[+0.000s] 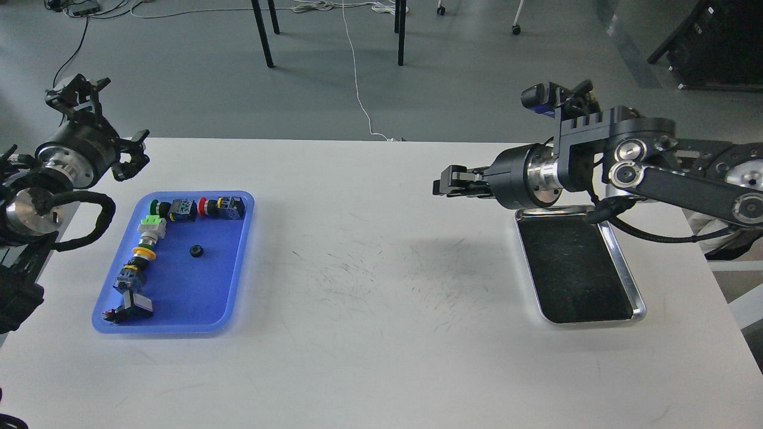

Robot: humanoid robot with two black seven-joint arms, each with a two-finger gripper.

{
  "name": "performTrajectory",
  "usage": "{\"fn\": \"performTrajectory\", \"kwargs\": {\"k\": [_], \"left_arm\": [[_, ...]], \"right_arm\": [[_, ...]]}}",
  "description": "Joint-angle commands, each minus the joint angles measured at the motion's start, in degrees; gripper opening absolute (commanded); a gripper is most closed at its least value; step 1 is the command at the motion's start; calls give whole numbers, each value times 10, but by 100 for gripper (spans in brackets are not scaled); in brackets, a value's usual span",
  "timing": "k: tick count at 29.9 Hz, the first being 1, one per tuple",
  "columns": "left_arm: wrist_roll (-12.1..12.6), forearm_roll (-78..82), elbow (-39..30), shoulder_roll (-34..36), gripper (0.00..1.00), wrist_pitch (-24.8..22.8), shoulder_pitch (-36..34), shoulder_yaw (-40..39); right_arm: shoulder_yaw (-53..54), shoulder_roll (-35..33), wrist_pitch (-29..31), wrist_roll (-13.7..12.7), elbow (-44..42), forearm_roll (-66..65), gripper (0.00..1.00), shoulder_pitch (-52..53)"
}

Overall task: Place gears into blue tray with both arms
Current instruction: 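Carry the second gear toward the table center and release it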

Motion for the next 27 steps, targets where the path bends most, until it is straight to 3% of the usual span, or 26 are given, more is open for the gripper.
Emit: {"fn": "performTrajectory", "kwargs": {"k": [1,4,8,16,27], "left_arm": [[-1,0,0,2,98,0,-1,-1],[-3,-1,0,8,98,0,-1,-4],[-25,-1,0,12,98,0,0,-4],[-28,-1,0,14,98,-1,0,0],[-31,-1,0,16,98,-2,0,-1]], "right_arm": [[-2,90,-13,2,-42,5,2,-10],[0,164,-35,3,-92,6,2,-27],[0,257,-47,3,-161,6,2,-57],[1,260,-60,4,-260,5,2,-150],[5,260,-68,6,-243,5,3,-203]]}}
